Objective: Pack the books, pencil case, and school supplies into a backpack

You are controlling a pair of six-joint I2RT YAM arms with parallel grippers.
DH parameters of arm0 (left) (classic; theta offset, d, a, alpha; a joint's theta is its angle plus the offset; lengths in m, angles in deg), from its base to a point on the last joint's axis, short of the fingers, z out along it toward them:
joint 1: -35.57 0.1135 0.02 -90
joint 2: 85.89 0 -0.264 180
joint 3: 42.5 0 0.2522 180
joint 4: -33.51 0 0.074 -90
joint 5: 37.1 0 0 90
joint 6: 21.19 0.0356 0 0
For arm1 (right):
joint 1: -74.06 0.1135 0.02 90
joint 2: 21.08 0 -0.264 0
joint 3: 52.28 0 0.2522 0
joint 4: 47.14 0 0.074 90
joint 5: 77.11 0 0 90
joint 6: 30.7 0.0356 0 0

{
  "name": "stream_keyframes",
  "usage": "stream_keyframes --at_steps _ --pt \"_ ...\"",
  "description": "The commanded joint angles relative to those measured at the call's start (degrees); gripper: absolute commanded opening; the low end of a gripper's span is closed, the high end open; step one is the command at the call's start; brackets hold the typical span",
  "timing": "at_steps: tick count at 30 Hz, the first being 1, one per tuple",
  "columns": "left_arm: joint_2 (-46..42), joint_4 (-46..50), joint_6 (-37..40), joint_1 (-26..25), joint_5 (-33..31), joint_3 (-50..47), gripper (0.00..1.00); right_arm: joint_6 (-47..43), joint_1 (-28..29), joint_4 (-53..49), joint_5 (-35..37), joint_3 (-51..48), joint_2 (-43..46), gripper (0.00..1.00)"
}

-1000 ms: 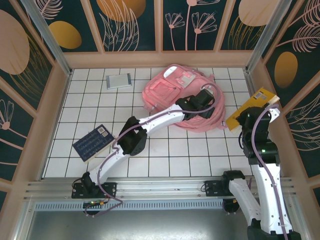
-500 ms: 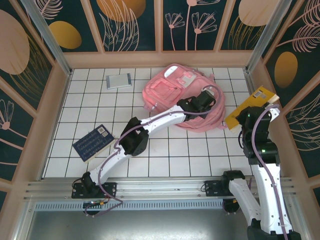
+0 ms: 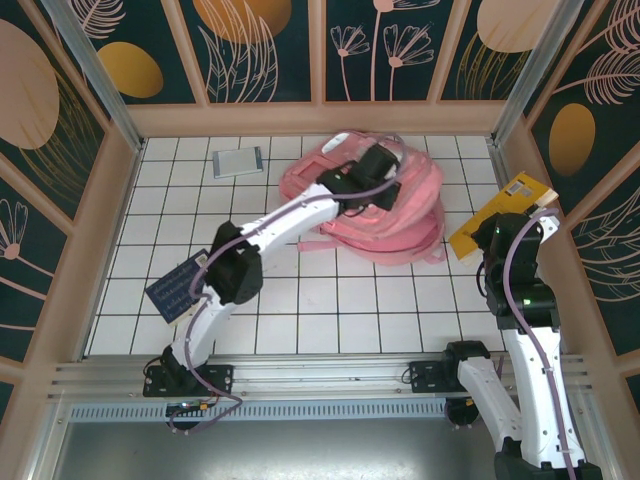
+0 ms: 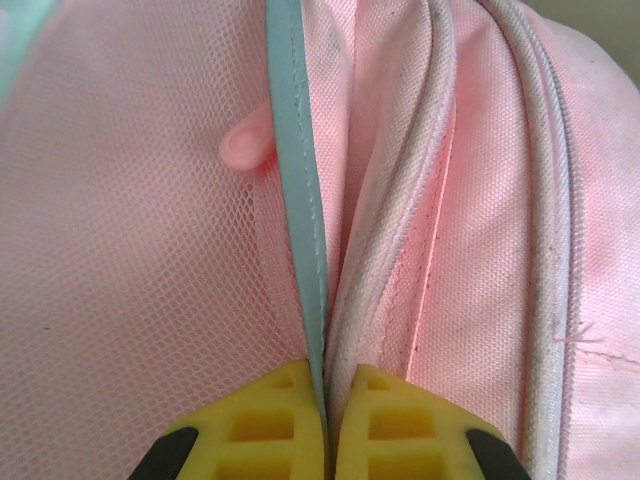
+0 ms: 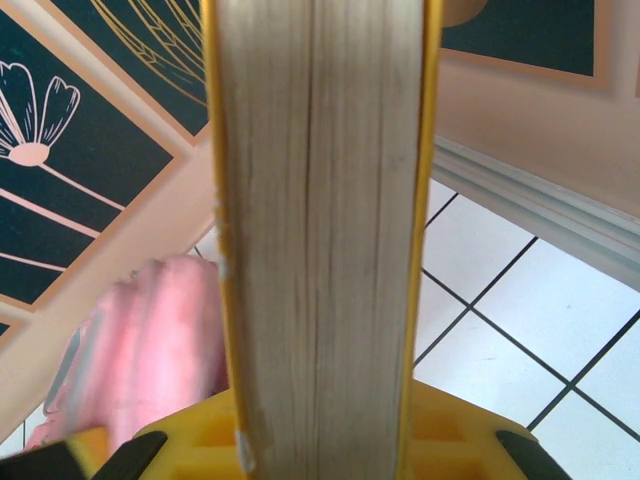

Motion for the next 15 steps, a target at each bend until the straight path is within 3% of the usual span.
stream_keyframes --at_steps 1,7,11,15 --pt "-8.2 -1.7 -3.3 3.0 2.0 0.2 0.00 1.5 -0.1 4.7 -0.8 0.5 0.2 0.00" --pt "-14.2 -3.7 -7.3 7.4 11.2 -2.1 0.00 4.2 -1.5 9.9 -15.1 -3.6 -3.2 0.00" --pt "-17.4 -5.7 -9.2 10.2 16.1 -5.4 0.00 8.2 -4.8 19.4 -33.2 -8.8 -6.2 0.00" --pt "-18.8 -6.6 -9.3 11.7 19.0 -7.6 0.00 15.3 -6.1 35.1 -51.0 -15.0 -11.3 0.00"
